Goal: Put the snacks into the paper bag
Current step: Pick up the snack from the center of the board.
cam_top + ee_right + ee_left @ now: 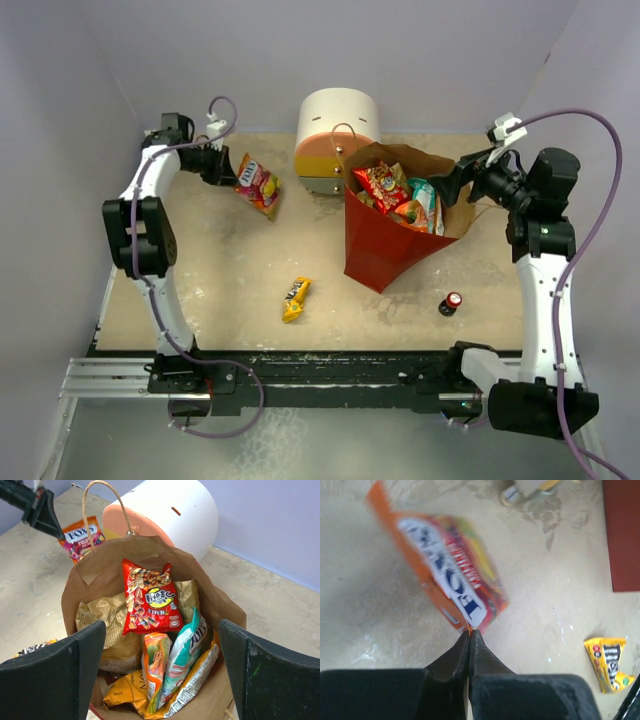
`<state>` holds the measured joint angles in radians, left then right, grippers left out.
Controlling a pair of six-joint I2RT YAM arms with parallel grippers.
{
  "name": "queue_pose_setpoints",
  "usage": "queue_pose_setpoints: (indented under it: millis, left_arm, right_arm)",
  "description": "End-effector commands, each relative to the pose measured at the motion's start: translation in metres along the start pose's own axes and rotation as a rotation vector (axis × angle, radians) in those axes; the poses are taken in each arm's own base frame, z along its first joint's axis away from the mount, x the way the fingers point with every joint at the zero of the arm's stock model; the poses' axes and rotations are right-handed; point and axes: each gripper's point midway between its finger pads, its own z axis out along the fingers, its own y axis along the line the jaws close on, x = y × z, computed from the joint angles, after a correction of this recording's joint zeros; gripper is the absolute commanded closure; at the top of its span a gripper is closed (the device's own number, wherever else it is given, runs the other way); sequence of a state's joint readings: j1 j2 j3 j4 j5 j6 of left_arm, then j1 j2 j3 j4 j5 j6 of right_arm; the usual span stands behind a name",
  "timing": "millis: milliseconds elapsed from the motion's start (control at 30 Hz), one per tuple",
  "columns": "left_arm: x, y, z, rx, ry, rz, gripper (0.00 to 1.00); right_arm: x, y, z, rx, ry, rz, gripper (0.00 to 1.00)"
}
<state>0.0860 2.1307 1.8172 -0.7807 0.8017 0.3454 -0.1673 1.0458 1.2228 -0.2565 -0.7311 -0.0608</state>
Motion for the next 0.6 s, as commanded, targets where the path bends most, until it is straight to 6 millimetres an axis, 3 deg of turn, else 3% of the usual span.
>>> queue_pose_setpoints:
  millis: [0, 200, 400, 567]
  left_arm:
    - [-0.03, -0.057, -0.054, 0.008, -0.026, 0.281, 1.0]
    - [-0.025, -0.118, -0.079, 0.066, 0.009, 0.474, 1.0]
    - [-0.016, -0.18, -0.092, 0.144, 0.036, 0.694, 1.0]
    - [-0.014, -0.223, -0.103, 0.197, 0.025, 0.801, 1.0]
  right_arm:
    - [-0.032, 0.011, 0.001, -0.085, -0.077, -0.041, 0.08]
    - [-0.047, 0.03, 0.013, -0.217, -0.109, -0.076, 0.13]
    - [-0.045, 0.066, 0.038, -0.37, -0.093, -0.163, 0.14]
    - [-0.045, 0.092, 0.045, -0.515, -0.102, -0.212, 0.14]
